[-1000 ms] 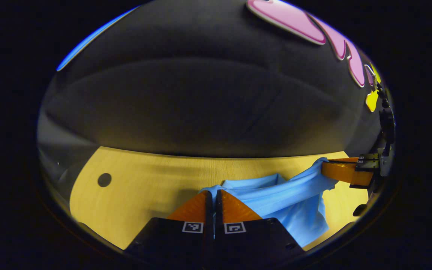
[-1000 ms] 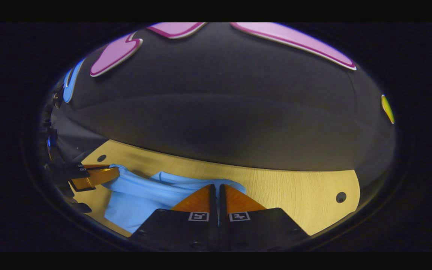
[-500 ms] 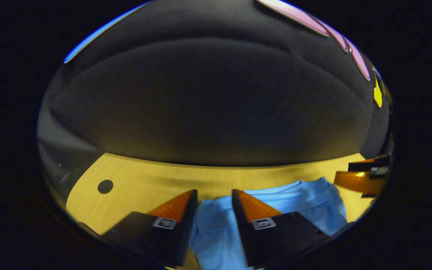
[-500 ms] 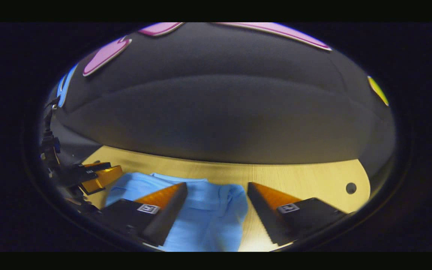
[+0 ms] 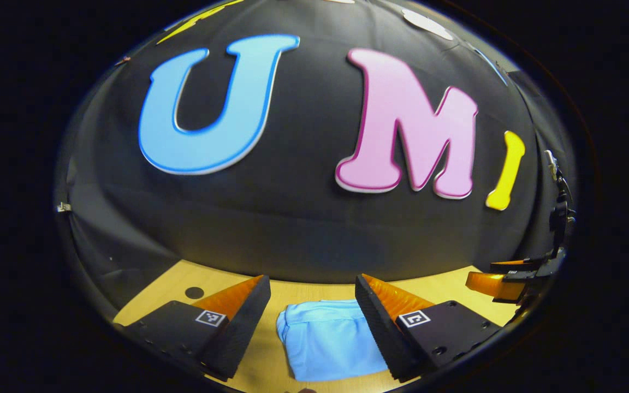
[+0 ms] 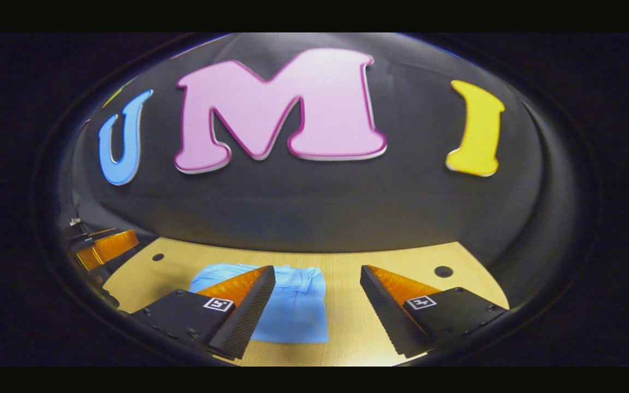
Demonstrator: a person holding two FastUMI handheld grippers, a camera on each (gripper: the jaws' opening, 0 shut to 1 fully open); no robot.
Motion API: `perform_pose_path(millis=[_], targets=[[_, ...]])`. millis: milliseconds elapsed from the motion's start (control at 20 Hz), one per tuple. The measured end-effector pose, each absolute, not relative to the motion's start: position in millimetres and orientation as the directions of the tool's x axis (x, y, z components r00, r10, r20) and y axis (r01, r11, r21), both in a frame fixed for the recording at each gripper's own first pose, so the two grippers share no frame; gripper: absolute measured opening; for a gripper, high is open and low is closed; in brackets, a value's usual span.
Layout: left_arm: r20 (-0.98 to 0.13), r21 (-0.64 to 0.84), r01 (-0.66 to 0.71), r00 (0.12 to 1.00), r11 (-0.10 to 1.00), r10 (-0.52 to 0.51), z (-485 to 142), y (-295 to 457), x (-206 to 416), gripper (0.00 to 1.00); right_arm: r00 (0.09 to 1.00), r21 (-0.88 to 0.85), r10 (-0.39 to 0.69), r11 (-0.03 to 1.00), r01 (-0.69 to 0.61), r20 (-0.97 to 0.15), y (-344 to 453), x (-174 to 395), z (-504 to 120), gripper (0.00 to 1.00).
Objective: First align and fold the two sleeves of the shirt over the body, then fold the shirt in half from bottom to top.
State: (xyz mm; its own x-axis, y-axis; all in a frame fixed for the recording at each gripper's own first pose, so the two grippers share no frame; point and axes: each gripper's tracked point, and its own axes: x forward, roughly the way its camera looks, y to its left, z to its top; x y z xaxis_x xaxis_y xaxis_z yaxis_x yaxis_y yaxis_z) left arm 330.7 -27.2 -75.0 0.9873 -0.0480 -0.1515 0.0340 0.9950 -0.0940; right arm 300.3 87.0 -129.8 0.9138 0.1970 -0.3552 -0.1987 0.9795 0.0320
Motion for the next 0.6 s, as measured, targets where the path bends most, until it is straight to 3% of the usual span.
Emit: perform_pose_path(millis=[350,600], targets=[[-0.082,-0.055,0.057,0.995,0.997,-0.061,-10,-28,172,0.99,0.956,0.012,0.191,0.981,-0.193,-0.221,57,177,-24,0.98],[-0.072,-0.045,0.082,0.994,0.996,-0.085,5,-31,73,0.99,0.966,0.024,0.196,0.981,-0.195,-0.171,49,78,18,0.98]])
